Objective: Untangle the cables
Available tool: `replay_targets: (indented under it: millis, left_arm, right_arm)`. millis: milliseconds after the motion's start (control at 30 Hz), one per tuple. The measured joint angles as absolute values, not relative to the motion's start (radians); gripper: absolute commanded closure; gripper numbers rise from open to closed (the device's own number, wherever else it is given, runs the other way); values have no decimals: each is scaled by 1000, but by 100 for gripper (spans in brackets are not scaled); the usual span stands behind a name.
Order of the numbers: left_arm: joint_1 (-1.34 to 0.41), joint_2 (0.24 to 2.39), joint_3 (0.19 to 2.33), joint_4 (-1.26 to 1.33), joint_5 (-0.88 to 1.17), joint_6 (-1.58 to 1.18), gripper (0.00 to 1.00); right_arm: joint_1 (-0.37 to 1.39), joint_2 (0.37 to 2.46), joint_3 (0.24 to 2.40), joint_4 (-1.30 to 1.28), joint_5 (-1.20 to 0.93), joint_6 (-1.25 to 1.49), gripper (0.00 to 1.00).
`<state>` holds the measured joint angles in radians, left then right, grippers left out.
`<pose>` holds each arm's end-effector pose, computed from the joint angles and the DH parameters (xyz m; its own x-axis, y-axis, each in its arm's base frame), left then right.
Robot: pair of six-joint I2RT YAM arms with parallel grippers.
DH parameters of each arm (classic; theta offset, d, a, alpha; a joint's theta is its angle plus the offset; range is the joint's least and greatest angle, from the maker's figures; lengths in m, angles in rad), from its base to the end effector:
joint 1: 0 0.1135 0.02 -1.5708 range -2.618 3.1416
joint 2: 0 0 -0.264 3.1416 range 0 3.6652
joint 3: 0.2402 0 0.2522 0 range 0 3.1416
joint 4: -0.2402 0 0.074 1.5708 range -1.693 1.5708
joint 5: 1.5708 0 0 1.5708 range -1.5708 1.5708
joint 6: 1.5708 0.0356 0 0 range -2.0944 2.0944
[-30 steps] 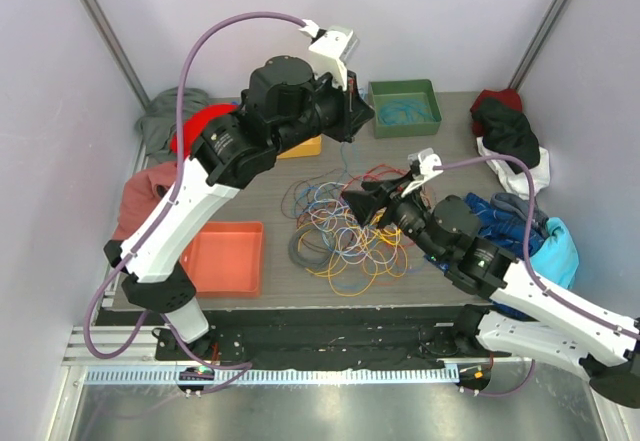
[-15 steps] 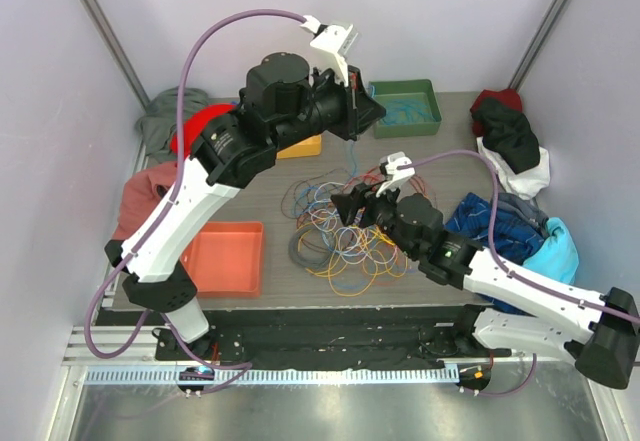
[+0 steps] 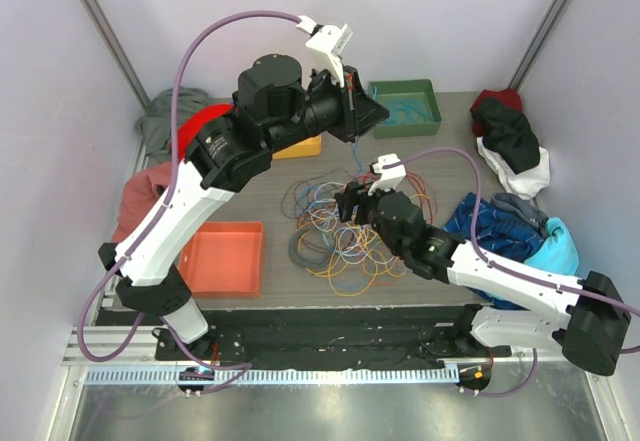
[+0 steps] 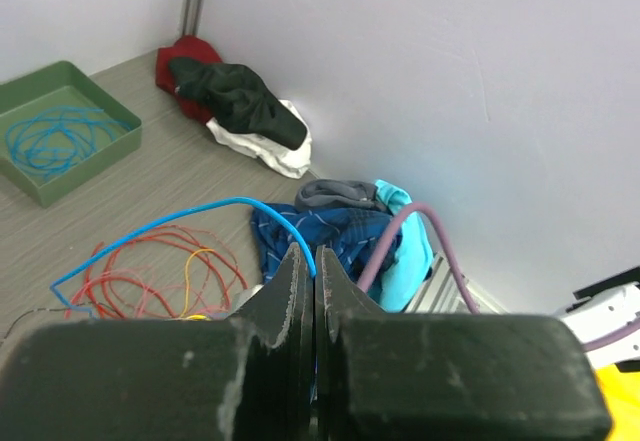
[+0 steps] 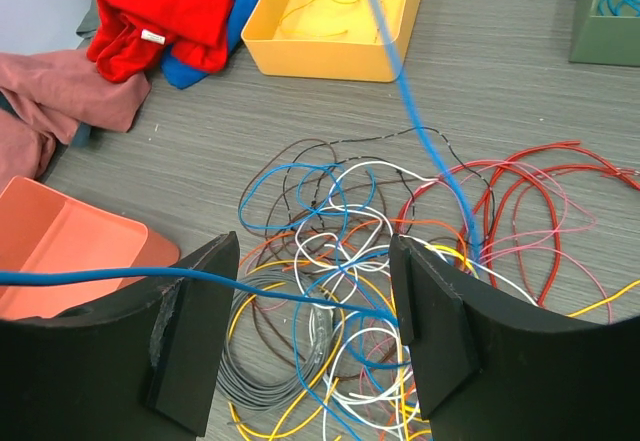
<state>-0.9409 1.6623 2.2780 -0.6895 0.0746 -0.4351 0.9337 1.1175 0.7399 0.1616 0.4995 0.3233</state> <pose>0.1856 -0.2591 0.5588 -0.3975 -0.1682 -0.9020 0.7522 0.5033 -0.4253 0.1666 0.1964 0.2937 -0.2566 0.1220 -0.9588 -0.3647 0.9065 0.2130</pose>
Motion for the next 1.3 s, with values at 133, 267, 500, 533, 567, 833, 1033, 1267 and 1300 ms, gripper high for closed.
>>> replay_targets:
  millis: [133,267,500,533,567,833,1033,1267,1300]
  left_arm:
    - [-941,1662,2278,-698,31,-432,100]
    - [-941,1662,2277,-711,4,-430,100]
    - [-940,1663,2277,-711,19,-438,100]
    - [-940,1663,2277,-711,27,-439,100]
    - [-940,1663,2276,-711,33,-441,100]
    - [-940,1641,2232,-695,94,-466,100]
    - [-940,1591,2164,-678,101,-468,100]
    - [-940,1505,1993,-638,8,-461,96]
    - [-940,1487,1951,-627,-14,-461,81]
  right_arm:
    - [934,1084,740,140,502,324,30]
    - [934,1043,740,131,514,324,30]
    - [934,1035,725,115,547,324,27]
    - [934,1041,723,111,552,324,26]
    - [934,1049,722,109,557,324,26]
    - [897,1114,720,105,558,335,48]
    - [806,1119,691,122,514,373,99]
    - [804,995,705,80,489,369,99]
    - [804,976,727,59,491,363,99]
